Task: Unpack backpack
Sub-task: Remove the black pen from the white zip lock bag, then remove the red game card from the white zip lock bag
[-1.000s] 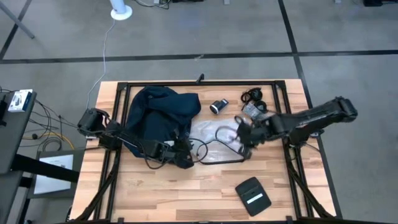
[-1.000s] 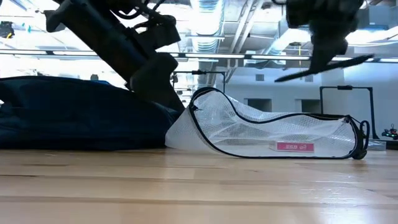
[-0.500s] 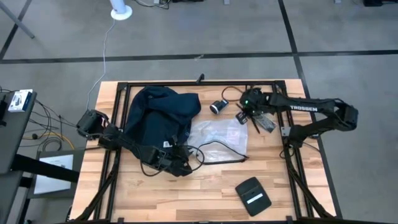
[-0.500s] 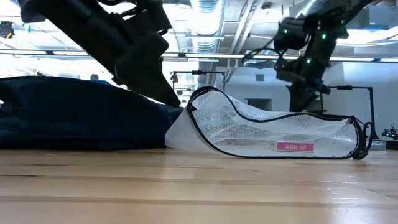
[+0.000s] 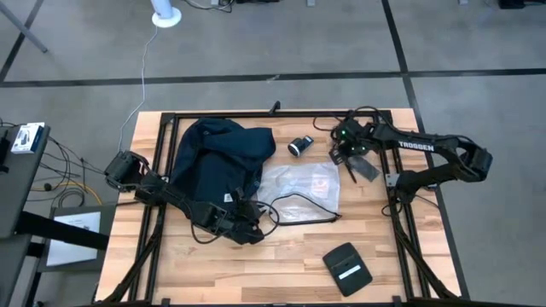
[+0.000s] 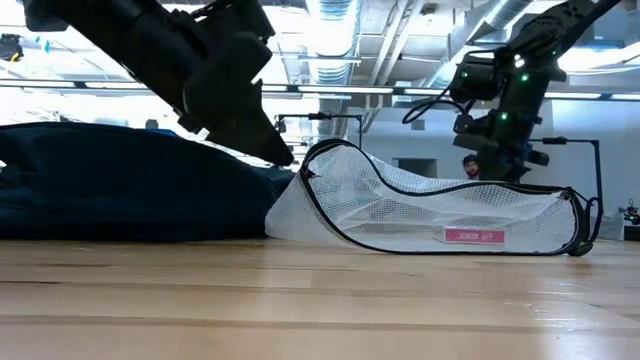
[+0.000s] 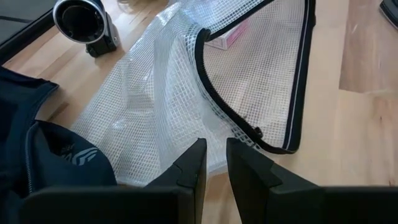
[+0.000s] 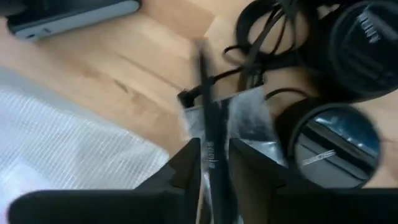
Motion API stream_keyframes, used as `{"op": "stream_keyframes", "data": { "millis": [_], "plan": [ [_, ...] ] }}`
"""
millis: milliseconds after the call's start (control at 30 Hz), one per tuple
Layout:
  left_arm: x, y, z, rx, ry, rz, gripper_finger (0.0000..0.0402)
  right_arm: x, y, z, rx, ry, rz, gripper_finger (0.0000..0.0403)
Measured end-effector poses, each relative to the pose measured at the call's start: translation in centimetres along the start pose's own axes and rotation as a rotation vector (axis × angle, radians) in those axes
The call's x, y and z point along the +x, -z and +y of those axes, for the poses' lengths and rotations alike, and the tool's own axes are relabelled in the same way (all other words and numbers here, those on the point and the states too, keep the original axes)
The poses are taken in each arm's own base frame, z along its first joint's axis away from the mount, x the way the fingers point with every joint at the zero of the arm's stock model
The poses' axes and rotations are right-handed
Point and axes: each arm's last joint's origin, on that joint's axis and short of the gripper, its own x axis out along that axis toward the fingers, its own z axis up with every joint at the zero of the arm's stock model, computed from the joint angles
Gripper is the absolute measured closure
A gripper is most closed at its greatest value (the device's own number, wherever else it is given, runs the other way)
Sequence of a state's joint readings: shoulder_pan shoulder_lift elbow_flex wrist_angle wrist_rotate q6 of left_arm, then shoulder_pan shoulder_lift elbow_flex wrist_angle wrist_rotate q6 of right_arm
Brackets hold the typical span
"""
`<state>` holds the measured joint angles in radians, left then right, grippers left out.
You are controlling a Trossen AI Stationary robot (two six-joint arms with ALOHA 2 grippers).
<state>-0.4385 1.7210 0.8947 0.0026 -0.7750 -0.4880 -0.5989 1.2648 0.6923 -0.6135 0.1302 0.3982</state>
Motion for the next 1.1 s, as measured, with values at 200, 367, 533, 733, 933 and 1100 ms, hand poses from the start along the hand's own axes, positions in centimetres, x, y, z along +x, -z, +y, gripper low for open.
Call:
{"op": "stream_keyframes", "data": {
  "millis": [200,367,533,733,933,1100],
  "plan": [
    [0.0,0.1,0.0,0.004,-0.002,0.004,0.035,-0.1,0.2,0.1,0.004,-0.013,0.02,0.029],
    [0.0,0.2,0.1,0.004,-0.009,0.016,0.035,-2.3,1.2,1.9,-0.046,-0.093,0.042,0.0299],
    [0.1,0.5,0.4,0.013,-0.027,0.042,0.035,-5.9,4.2,5.7,-0.144,-0.239,0.005,0.033],
    [0.4,0.5,0.9,0.03,-0.053,0.067,0.035,-7.9,8.7,9.7,-0.227,-0.355,-0.017,0.0389],
    [-1.0,-2.1,1.3,0.028,-0.049,0.029,0.035,-9.0,12.5,13.7,-0.308,-0.541,-0.054,0.0401],
    [-1.7,-6.6,-0.2,-0.02,0.126,-0.137,0.035,-8.4,14.2,15.8,-0.327,-0.583,-0.073,0.0402]
  ]
}}
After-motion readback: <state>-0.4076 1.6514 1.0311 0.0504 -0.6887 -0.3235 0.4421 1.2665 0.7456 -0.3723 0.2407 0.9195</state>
